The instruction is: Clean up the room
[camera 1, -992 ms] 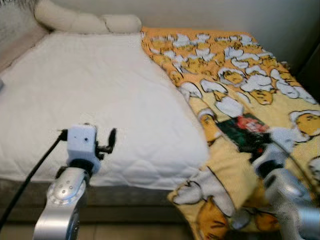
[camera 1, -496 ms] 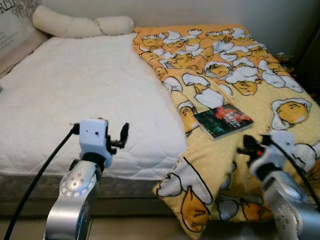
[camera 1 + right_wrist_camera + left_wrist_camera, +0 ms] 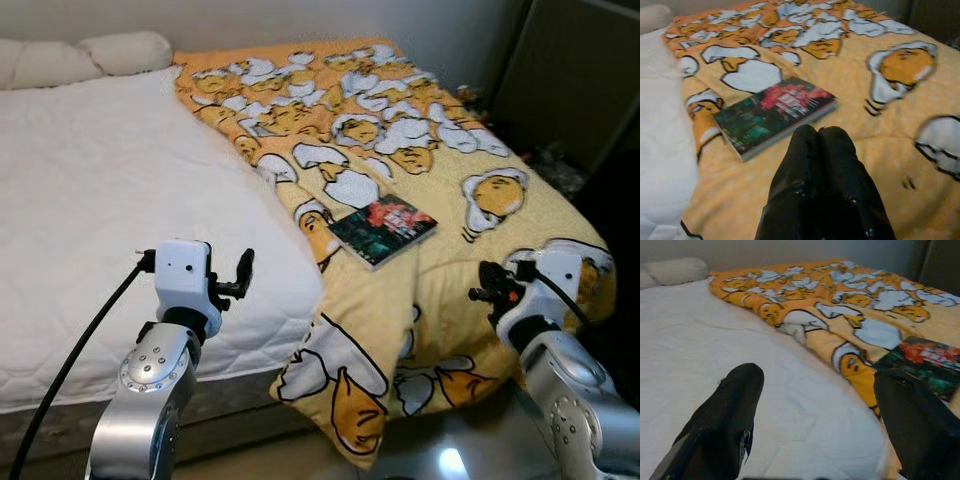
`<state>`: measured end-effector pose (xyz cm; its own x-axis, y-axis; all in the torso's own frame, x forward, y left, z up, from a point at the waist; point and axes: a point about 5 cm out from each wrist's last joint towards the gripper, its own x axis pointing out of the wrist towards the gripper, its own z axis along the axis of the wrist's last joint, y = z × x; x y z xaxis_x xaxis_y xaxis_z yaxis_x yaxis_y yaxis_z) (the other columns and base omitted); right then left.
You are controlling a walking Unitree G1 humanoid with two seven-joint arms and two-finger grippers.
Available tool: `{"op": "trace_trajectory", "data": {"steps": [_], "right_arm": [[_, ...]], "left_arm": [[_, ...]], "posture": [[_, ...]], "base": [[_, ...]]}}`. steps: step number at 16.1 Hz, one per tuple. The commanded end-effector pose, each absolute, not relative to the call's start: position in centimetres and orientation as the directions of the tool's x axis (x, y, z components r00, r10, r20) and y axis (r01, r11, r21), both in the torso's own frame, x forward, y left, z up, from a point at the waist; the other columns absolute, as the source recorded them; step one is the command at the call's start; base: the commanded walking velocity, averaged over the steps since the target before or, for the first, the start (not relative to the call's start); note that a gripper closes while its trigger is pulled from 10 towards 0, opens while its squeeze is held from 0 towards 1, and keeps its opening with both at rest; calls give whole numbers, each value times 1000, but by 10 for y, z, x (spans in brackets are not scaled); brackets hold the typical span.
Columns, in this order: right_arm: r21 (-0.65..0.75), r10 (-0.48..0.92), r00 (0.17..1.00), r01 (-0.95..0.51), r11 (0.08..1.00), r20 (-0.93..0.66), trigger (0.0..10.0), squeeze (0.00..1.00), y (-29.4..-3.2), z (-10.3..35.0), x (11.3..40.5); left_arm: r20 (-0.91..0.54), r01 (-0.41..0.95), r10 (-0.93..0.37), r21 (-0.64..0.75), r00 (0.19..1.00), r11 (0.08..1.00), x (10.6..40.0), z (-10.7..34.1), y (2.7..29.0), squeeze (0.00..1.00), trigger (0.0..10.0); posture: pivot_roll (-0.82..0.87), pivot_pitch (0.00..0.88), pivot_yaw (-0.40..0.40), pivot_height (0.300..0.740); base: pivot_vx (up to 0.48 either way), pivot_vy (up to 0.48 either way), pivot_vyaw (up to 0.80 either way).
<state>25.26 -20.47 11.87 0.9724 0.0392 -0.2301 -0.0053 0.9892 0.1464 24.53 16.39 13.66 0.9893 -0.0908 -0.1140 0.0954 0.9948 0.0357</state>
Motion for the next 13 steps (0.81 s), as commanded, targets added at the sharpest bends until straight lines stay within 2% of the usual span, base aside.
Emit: {"op": "trace_trajectory", "data": {"steps": [1,3,4,8,10,13], "right_arm": [[147,52,971,-18,989,-233,10000,0,-204,120,256],[157,56,976,-23,987,-212,10000,0,-205,123,257],[165,44,976,-8,986,-215,10000,1000,-206,122,257],[154,5,963,39,987,-271,10000,1000,-213,115,254],[151,5,962,38,988,-275,10000,1000,-213,114,254],[141,16,965,22,990,-262,10000,1000,-211,115,254]], "left_arm": [[-112,87,-82,33,990,996,245,137,166,310,10000],[-114,87,-83,28,990,996,244,136,166,380,10000],[-115,87,-84,27,990,996,244,136,165,400,10000],[-117,101,-98,20,988,995,244,135,163,420,10000],[-115,105,-102,17,988,994,245,135,162,471,10000],[-115,106,-104,15,988,994,245,135,162,490,10000]], "posture": [[-90,0,12,740],[-92,0,11,740],[-92,0,11,740],[-97,0,14,740],[-97,0,13,740],[-96,0,12,740]], "base": [[326,0,0],[332,0,0],[330,0,0],[332,0,0],[358,0,-800],[379,0,0]]}}
